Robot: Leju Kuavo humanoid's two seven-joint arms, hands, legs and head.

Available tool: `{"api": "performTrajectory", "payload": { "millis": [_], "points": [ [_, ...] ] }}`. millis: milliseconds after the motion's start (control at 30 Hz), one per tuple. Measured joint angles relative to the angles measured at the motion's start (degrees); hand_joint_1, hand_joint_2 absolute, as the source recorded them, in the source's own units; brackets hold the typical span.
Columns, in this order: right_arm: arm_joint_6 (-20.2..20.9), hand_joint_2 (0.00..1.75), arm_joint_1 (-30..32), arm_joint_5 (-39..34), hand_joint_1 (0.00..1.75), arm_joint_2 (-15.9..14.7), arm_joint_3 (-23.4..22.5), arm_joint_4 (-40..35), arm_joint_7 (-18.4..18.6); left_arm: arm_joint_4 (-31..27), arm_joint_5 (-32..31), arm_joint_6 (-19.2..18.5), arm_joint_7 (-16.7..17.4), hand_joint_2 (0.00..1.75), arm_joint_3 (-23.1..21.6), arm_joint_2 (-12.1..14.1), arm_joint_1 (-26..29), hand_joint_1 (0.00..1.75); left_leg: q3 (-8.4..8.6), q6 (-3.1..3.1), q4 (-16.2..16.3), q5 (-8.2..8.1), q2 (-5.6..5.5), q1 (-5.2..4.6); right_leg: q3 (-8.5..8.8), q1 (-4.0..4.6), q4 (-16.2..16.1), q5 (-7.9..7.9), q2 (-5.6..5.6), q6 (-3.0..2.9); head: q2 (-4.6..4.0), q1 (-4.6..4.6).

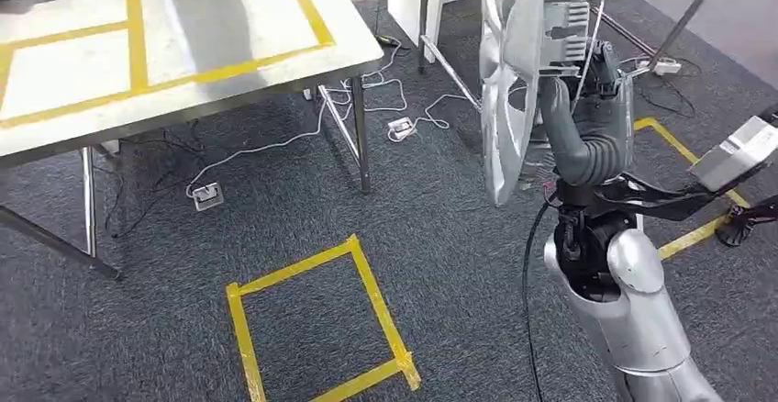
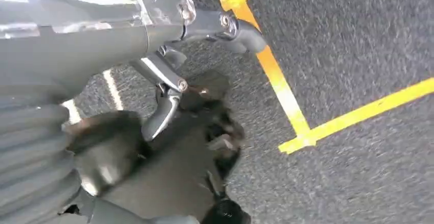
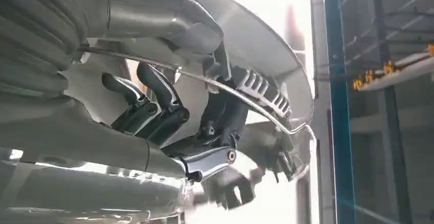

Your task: Take the parts from the cabinet and place them on the table.

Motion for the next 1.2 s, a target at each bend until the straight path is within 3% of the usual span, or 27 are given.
{"api": "performTrajectory", "payload": {
  "millis": [33,100,133,167,200,267,300,333,367,433,467,533,567,633,733,1200],
  "points": [
    [0.2,1.75,-0.3,0.0,1.75,0.1,0.2,0.2,-0.2,0.0,0.1,0.0,-0.1,1.75,0.0,0.0,0.0,0.00,-0.16,0.69,0.1,-0.13,-0.56,-0.15,0.15,0.06,-0.1,0.00,-0.48,0.09,0.00,0.49],
    [0.2,1.75,-0.9,0.0,1.75,0.2,0.3,0.6,-0.6,0.0,0.1,0.0,-0.3,1.75,0.0,0.0,-0.2,0.00,-0.33,1.41,0.0,-0.07,-2.08,-0.31,0.47,-0.15,-0.4,-0.13,-1.69,0.51,0.00,0.62],
    [0.2,1.75,-1.0,0.0,1.75,0.3,0.4,0.7,-0.6,0.0,0.1,0.0,-0.3,1.75,0.0,0.2,-0.4,0.00,0.05,1.95,-0.3,0.11,-3.02,-0.01,0.41,-0.47,-0.3,-0.86,-1.52,1.02,0.00,0.70],
    [0.2,1.75,-1.1,0.0,1.75,0.4,0.4,0.9,-0.6,0.0,0.1,0.0,-0.4,1.75,0.0,0.2,-0.6,0.00,0.11,2.20,-0.3,0.17,-3.77,-0.06,0.17,-0.79,1.4,-2.34,1.66,1.09,0.00,1.08],
    [0.2,1.75,-1.1,0.0,1.75,0.4,0.4,1.0,-0.7,0.0,0.2,0.0,-0.4,1.75,0.0,0.2,-0.8,0.00,0.14,2.61,-0.3,0.21,-4.46,-0.11,-1.31,-0.81,5.0,-4.38,3.73,1.00,0.00,1.32],
    [0.2,1.75,-1.0,0.0,1.75,0.4,0.4,1.3,-0.9,0.0,0.2,0.0,-0.4,1.75,0.1,0.2,-1.1,0.00,0.15,2.96,-0.3,0.25,-5.93,-0.36,-5.49,-0.59,13.9,-8.15,5.17,0.87,0.00,2.10],
    [0.2,1.75,-0.9,-0.1,1.75,0.5,0.4,1.6,-0.9,0.0,0.1,0.0,-0.4,1.75,0.1,0.2,-1.1,0.00,0.17,3.12,-0.3,0.31,-6.66,-0.58,-7.20,-0.52,17.0,-8.78,5.31,0.72,0.00,2.45],
    [0.2,1.75,-0.9,-0.1,1.75,0.5,0.4,1.8,-0.9,0.0,0.1,0.0,-0.4,1.75,0.1,0.2,-1.1,0.00,0.22,3.18,-0.3,0.33,-7.25,-0.73,-7.56,-0.52,17.3,-8.18,5.37,0.53,0.00,2.72],
    [0.2,1.75,-0.9,-0.1,1.75,0.5,0.4,2.0,-0.9,0.0,0.1,0.0,-0.4,1.75,0.1,0.3,-1.0,0.00,0.34,3.20,-0.3,0.34,-8.00,-0.87,-6.70,-0.46,14.7,-5.74,5.42,0.10,0.00,2.85],
    [0.2,1.75,-1.0,-0.1,1.75,0.5,0.4,2.1,-0.9,0.0,0.1,0.0,-0.4,1.75,0.1,0.4,-1.0,0.00,0.66,3.19,-0.3,0.34,-8.81,-0.97,-2.96,-0.12,5.6,-0.09,5.64,-0.83,0.00,2.93],
    [0.3,1.75,-1.1,-0.1,1.75,0.5,0.4,2.1,-0.9,0.0,0.1,0.0,-0.4,1.75,0.1,0.4,-1.0,0.00,0.59,3.17,-0.3,0.36,-8.91,-0.89,-1.84,0.14,2.2,0.94,5.90,-1.28,0.00,2.96],
    [0.5,1.75,-1.3,-0.1,1.75,0.6,0.5,2.2,-0.9,0.0,0.2,0.0,-0.4,1.75,0.1,0.4,-0.8,0.00,-0.14,2.77,0.0,0.50,-9.04,-1.12,-1.21,0.43,0.4,0.63,5.81,-1.27,0.00,2.93],
    [0.5,1.75,-1.3,-0.1,1.75,0.6,0.6,2.2,-1.0,0.0,0.2,-0.1,-0.4,1.75,0.1,0.4,-0.7,0.00,-0.26,3.36,0.0,0.36,-8.82,-1.11,-1.26,0.22,0.1,0.64,5.83,0.34,0.00,2.71],
    [0.4,1.75,-1.4,-0.1,1.75,0.7,0.9,2.2,-1.2,0.0,0.2,-0.1,-0.4,1.75,0.1,0.4,-0.6,0.00,-0.09,3.30,-0.1,0.34,-8.39,-1.08,-1.21,0.36,0.1,0.59,6.05,-0.16,0.00,2.41],
    [0.3,1.75,-1.5,-0.1,1.75,0.7,1.0,2.2,-1.2,0.0,0.2,-0.1,-0.4,1.75,0.1,0.4,-0.6,0.00,0.16,3.14,-0.4,0.38,-7.92,-1.05,-1.16,0.39,0.1,0.66,6.38,-0.33,0.00,2.26],
    [-0.1,1.75,-1.5,-0.1,1.75,0.8,1.8,2.3,-1.2,0.0,0.6,-0.7,-0.1,1.75,0.5,0.4,-0.5,0.00,0.33,2.84,-0.5,0.12,-7.35,-1.08,-1.08,0.37,0.0,0.53,6.93,-0.57,0.00,2.28]
  ]
}}
